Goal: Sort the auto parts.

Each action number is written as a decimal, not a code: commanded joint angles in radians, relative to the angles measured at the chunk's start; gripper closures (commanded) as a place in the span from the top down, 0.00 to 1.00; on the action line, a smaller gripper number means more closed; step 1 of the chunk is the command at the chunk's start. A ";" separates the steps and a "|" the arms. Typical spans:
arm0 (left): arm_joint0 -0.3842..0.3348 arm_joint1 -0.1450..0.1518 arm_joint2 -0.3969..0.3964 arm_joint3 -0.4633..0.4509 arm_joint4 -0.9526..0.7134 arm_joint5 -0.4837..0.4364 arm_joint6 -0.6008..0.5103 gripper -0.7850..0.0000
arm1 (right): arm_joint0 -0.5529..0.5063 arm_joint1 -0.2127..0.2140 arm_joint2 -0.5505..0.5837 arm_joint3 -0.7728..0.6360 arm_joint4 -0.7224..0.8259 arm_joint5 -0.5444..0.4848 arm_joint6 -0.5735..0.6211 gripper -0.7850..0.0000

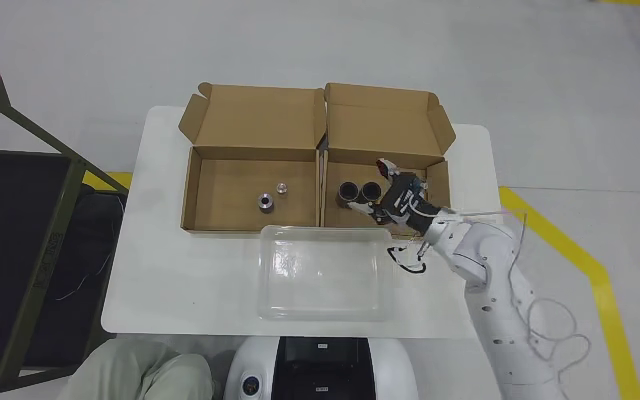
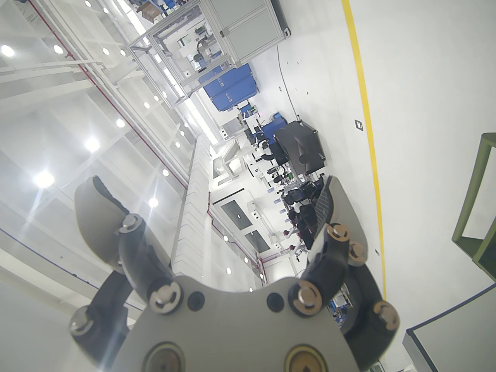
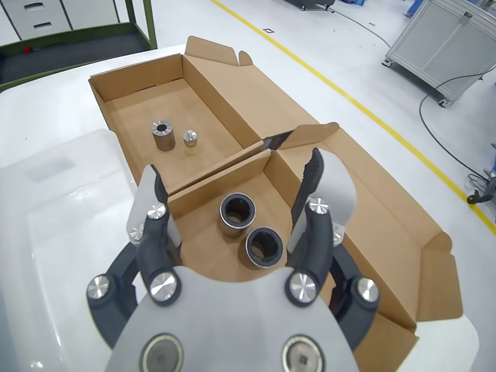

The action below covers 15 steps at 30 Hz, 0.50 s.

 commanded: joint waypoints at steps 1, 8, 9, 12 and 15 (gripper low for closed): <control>0.000 0.000 0.000 0.000 0.000 0.000 0.000 1.00 | -0.024 0.007 0.028 -0.014 -0.011 -0.002 -0.016 0.91; 0.000 0.000 0.000 0.000 0.000 0.000 0.000 1.00 | -0.127 0.030 0.138 -0.074 -0.041 0.010 -0.099 1.00; 0.000 0.000 0.000 0.000 0.000 0.000 0.000 1.00 | -0.143 0.033 0.153 -0.084 -0.041 0.009 -0.115 1.00; 0.000 0.000 0.000 0.000 0.000 0.000 0.000 1.00 | -0.190 0.041 0.196 -0.114 -0.054 0.024 -0.144 1.00; 0.000 0.000 0.000 0.000 0.000 0.000 0.000 1.00 | -0.235 0.048 0.238 -0.142 -0.062 0.050 -0.155 1.00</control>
